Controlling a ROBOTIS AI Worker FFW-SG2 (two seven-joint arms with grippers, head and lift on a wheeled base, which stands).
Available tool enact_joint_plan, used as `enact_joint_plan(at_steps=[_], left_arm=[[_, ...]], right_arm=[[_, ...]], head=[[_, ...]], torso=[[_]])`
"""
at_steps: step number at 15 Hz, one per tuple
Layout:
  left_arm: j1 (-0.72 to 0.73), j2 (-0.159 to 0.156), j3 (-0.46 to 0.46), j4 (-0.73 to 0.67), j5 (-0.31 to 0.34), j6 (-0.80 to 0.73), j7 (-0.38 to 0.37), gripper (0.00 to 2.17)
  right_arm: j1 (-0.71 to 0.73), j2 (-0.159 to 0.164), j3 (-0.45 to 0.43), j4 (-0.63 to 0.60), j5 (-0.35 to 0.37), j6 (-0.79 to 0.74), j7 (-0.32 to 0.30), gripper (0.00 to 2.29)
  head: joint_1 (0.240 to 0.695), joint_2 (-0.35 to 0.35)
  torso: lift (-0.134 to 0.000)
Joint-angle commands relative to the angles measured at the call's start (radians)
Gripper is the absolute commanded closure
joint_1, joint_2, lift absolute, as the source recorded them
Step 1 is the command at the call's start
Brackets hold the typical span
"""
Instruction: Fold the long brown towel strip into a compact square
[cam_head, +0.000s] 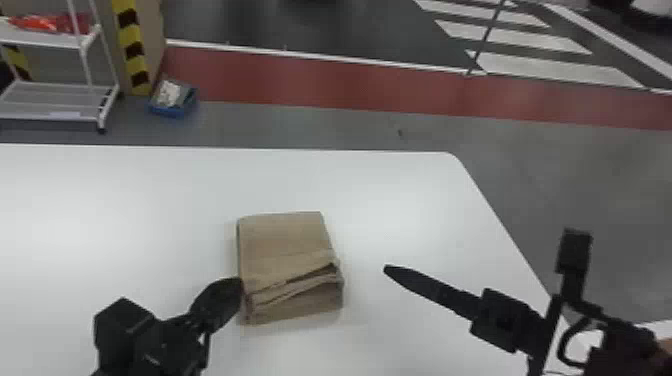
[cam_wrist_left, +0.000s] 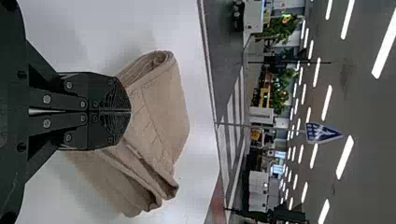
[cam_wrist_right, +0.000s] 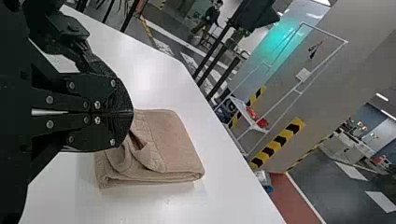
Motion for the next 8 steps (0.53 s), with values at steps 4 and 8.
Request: enact_joint_plan(at_steps=[4,8], left_arm=[[-0.021,-0.012,0.224,-0.084,0.082,-0.095,0.048,0.17],[-0.06,-0.012,0.256,-0.089,0.071,-0.11,0.106,0.07]], right_arm=[[-0.057,0.001,0.128,0.107,0.33,-0.451,0.099,1.72],[-0.163,0.001,0.193,0.273,0.517,-0.816,0.093,0.0]], head=[[0.695,-0.152],[0.695,-0.077]], torso=[[-0.124],[-0.124]])
